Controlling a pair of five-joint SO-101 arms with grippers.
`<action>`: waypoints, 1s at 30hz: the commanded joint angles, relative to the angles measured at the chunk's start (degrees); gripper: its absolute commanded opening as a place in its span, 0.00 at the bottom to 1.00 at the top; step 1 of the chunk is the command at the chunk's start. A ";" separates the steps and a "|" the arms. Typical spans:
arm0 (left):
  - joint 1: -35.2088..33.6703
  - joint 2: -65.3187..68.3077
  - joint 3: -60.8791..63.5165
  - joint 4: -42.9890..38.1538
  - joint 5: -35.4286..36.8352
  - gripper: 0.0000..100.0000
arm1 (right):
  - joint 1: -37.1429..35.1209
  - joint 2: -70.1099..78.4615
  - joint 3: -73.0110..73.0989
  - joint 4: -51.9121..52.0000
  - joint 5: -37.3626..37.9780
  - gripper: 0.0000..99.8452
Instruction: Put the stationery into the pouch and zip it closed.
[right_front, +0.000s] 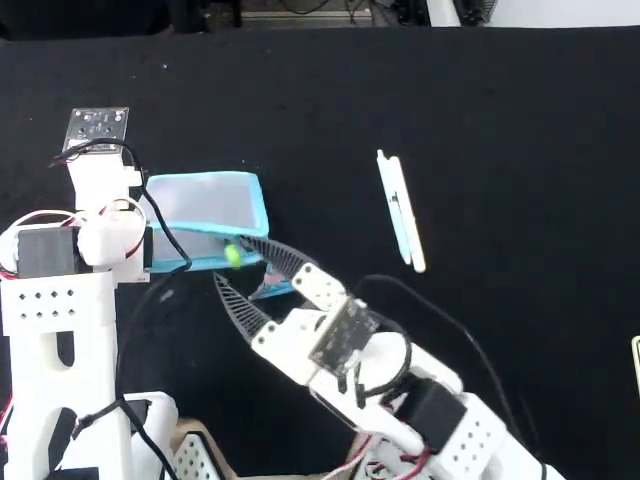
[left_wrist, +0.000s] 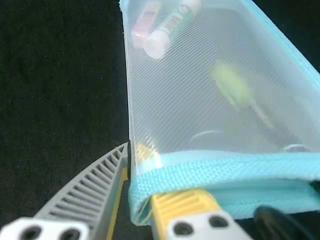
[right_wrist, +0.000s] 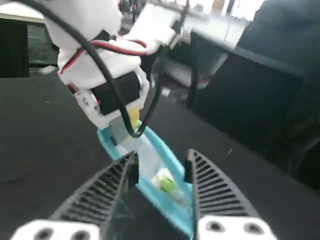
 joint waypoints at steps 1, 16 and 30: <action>-0.31 0.00 0.40 0.18 0.44 0.03 | -0.62 -0.48 -7.25 4.13 -1.58 0.17; -0.31 0.00 0.40 0.18 0.35 0.03 | 18.02 -0.48 -19.56 22.68 -3.34 0.18; -0.31 0.00 0.40 0.18 0.26 0.03 | 42.55 26.15 -22.55 30.07 -9.05 0.20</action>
